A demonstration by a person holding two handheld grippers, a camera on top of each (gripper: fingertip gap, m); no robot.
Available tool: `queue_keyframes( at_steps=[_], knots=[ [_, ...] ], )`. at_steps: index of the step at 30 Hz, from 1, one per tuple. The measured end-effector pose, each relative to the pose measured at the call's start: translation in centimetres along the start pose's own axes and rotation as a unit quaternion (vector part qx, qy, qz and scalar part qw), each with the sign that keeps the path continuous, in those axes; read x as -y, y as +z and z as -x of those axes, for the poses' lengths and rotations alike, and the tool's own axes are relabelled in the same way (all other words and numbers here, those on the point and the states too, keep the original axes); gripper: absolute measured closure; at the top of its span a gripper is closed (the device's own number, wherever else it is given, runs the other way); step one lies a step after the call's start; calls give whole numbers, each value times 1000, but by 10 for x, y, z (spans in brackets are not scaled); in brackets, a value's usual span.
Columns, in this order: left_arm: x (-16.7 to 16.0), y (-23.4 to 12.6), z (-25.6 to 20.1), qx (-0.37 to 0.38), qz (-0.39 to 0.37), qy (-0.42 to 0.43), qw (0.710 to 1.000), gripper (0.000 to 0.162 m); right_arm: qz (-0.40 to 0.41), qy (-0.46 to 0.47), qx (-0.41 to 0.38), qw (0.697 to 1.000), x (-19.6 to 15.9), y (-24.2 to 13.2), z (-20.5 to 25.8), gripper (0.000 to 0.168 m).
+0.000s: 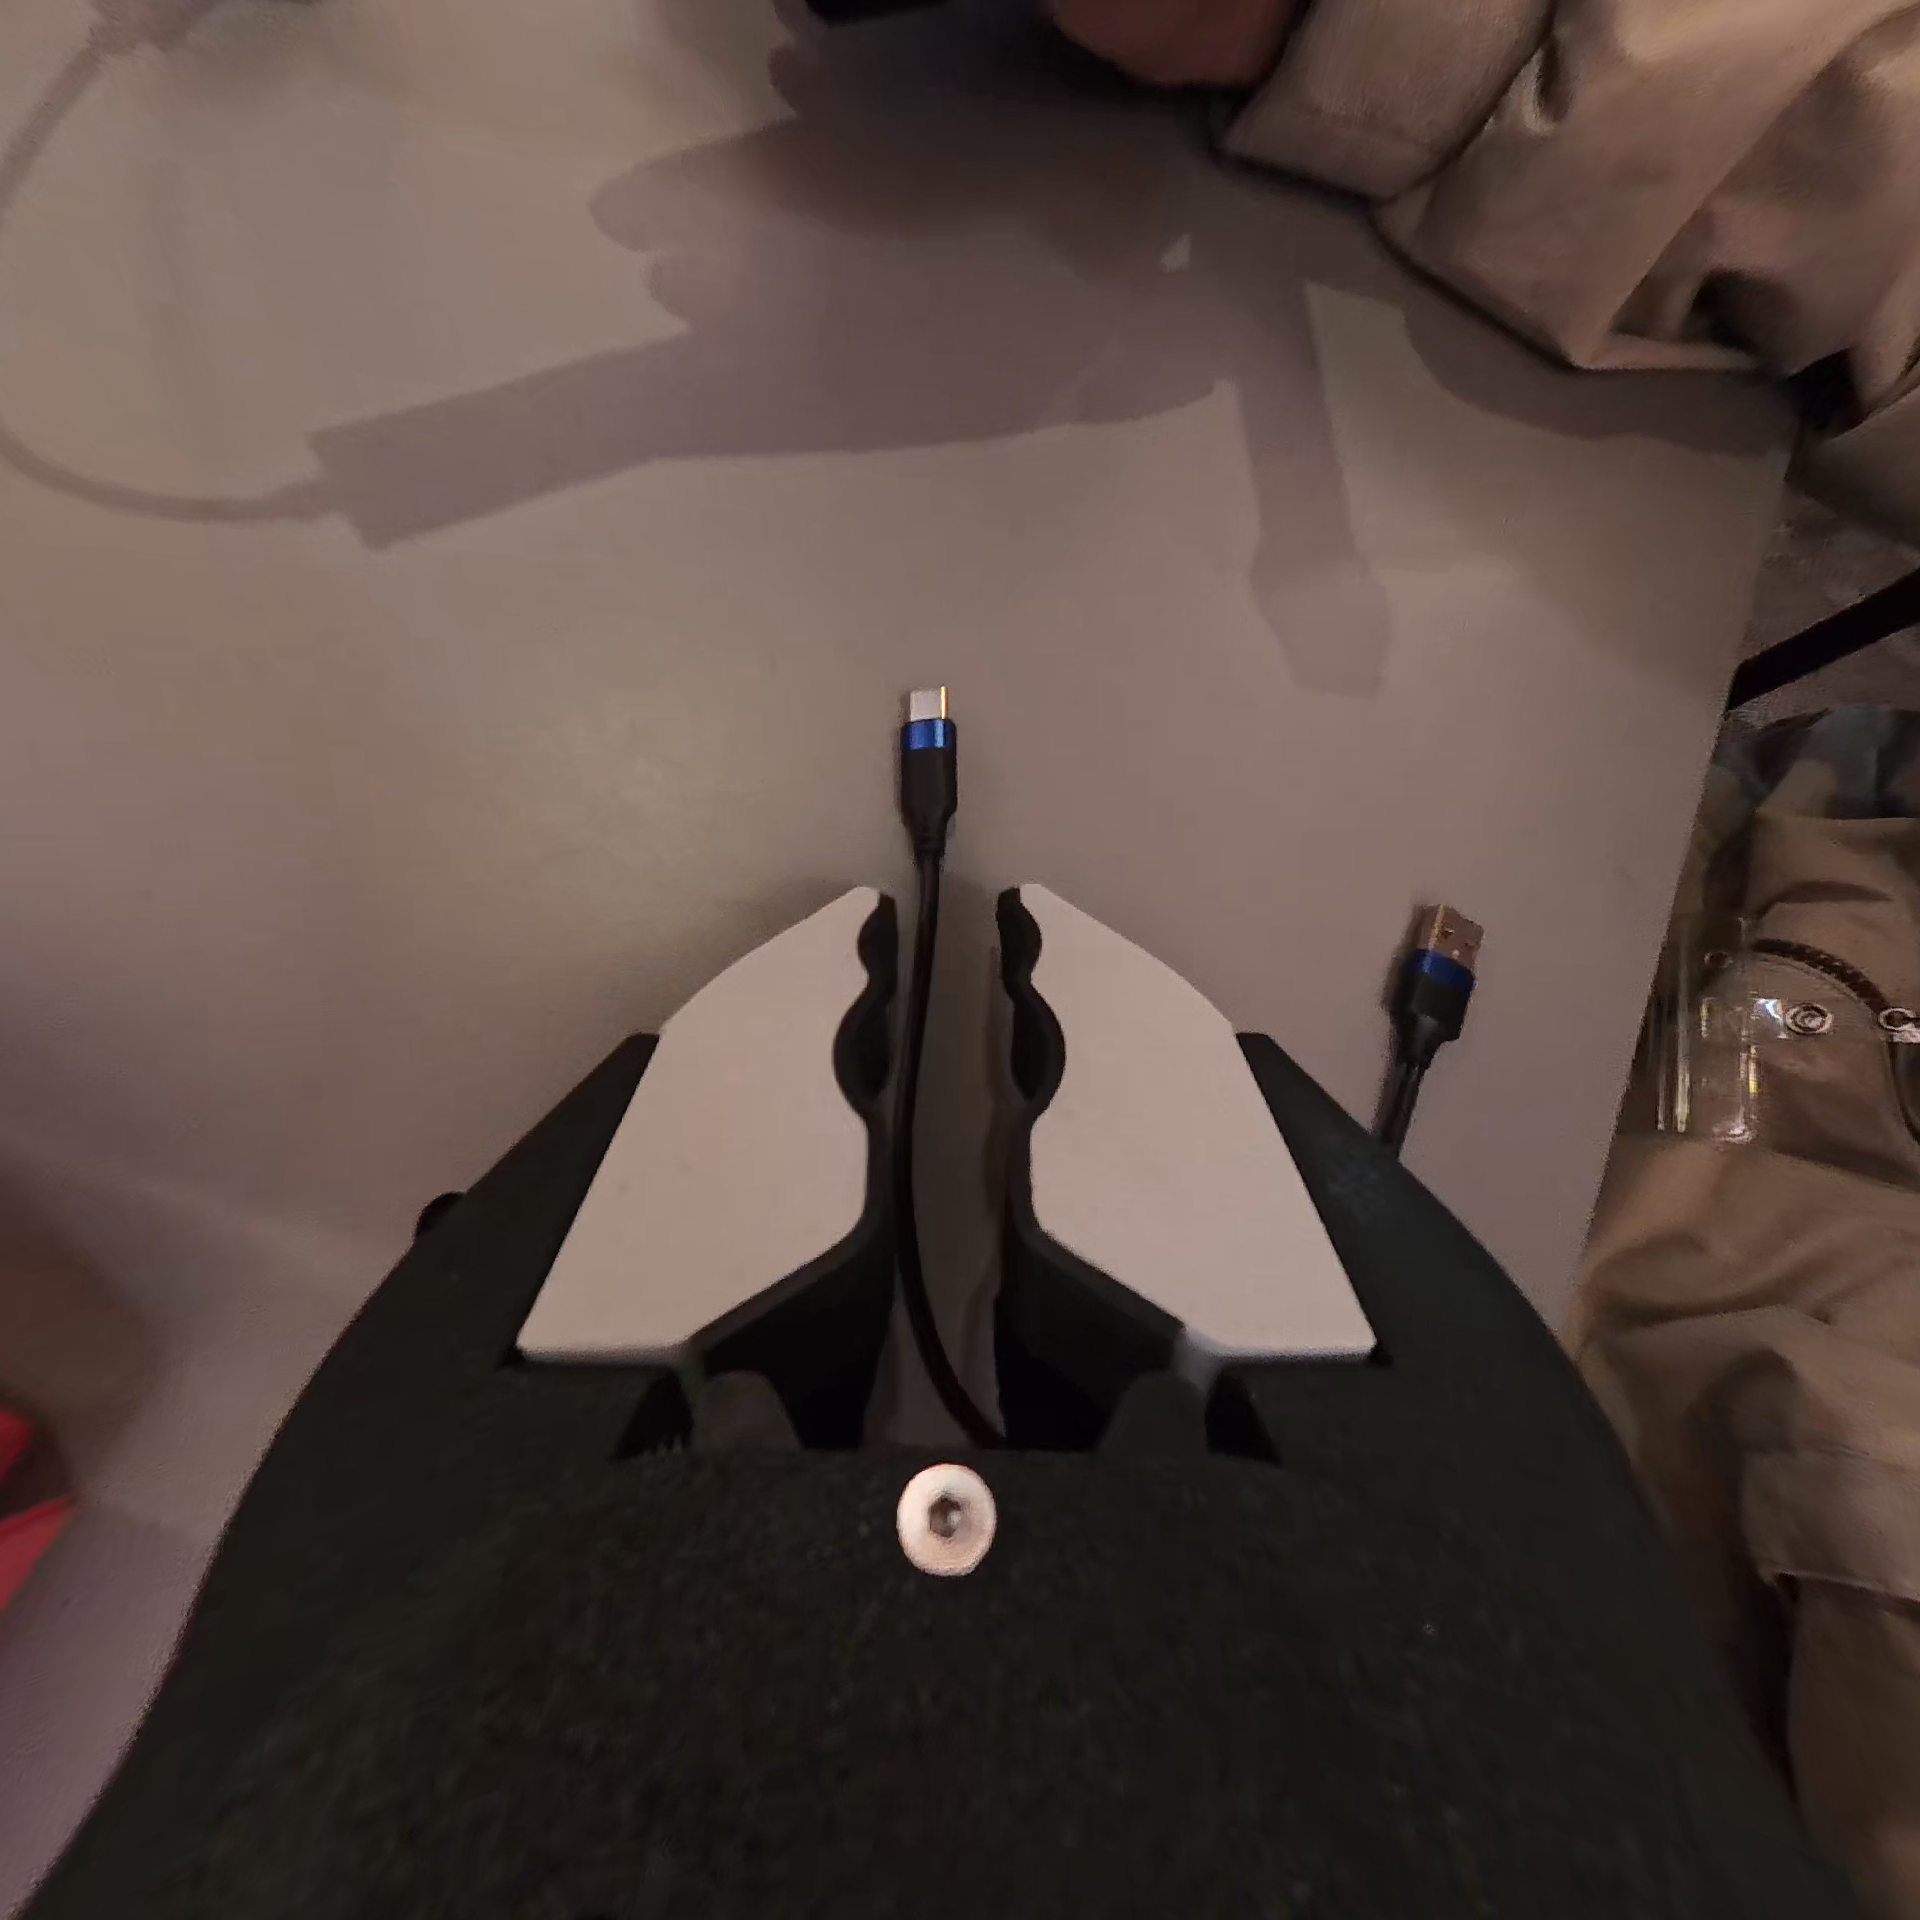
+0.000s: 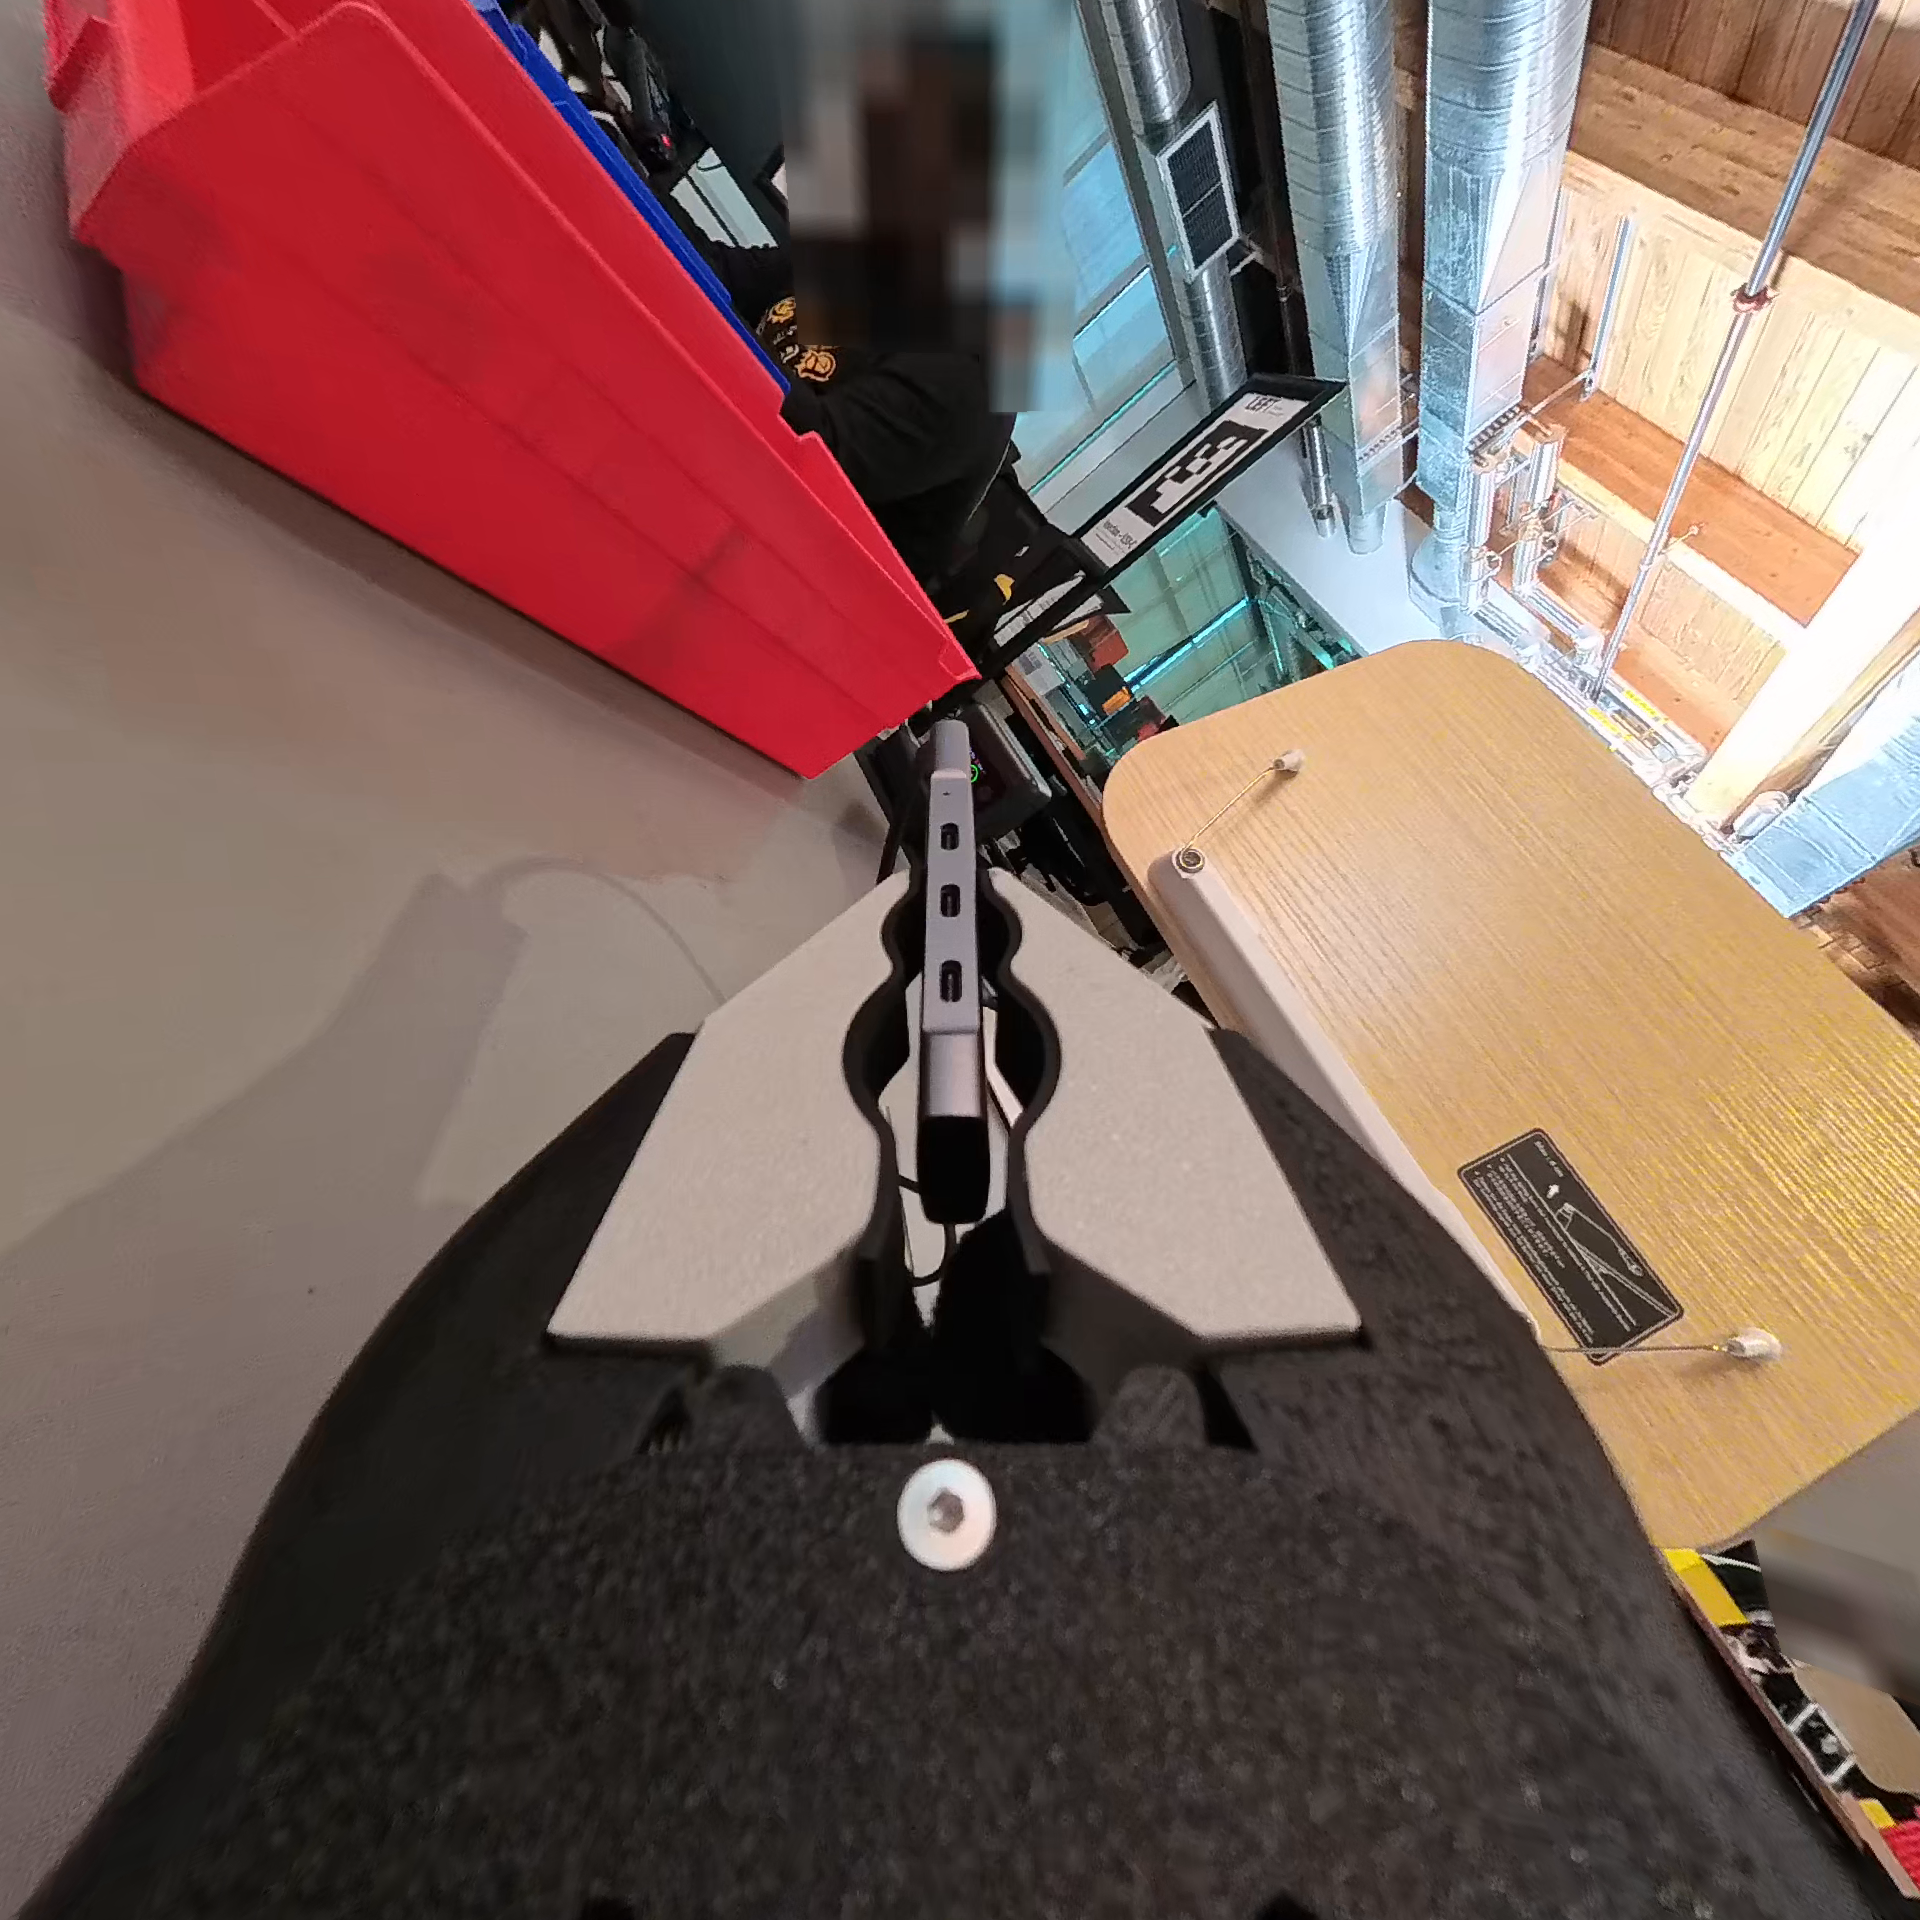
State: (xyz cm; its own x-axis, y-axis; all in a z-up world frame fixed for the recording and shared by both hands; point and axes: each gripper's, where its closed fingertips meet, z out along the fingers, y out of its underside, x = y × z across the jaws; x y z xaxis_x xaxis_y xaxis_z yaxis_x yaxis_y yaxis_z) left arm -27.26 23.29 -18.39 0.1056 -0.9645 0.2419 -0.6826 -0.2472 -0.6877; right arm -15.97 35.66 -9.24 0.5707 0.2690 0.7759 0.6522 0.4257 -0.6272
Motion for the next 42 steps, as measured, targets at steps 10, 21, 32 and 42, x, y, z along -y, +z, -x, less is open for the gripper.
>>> queue_keyframes(
  at_steps=[10,21,32,42],
  knots=[
    [-5,7,8,100,32,113,988,159,2,1,7,1000,0,1,3,161],
    [76,-33,36,181,65,122,974,160,65,-165,-6,984,1,6,17,161],
    [87,-7,42,186,84,86,975,160,118,-264,31,957,-3,11,44,160],
    [82,-4,44,173,96,81,977,160,120,-271,38,954,-4,12,48,161]
  ],
)
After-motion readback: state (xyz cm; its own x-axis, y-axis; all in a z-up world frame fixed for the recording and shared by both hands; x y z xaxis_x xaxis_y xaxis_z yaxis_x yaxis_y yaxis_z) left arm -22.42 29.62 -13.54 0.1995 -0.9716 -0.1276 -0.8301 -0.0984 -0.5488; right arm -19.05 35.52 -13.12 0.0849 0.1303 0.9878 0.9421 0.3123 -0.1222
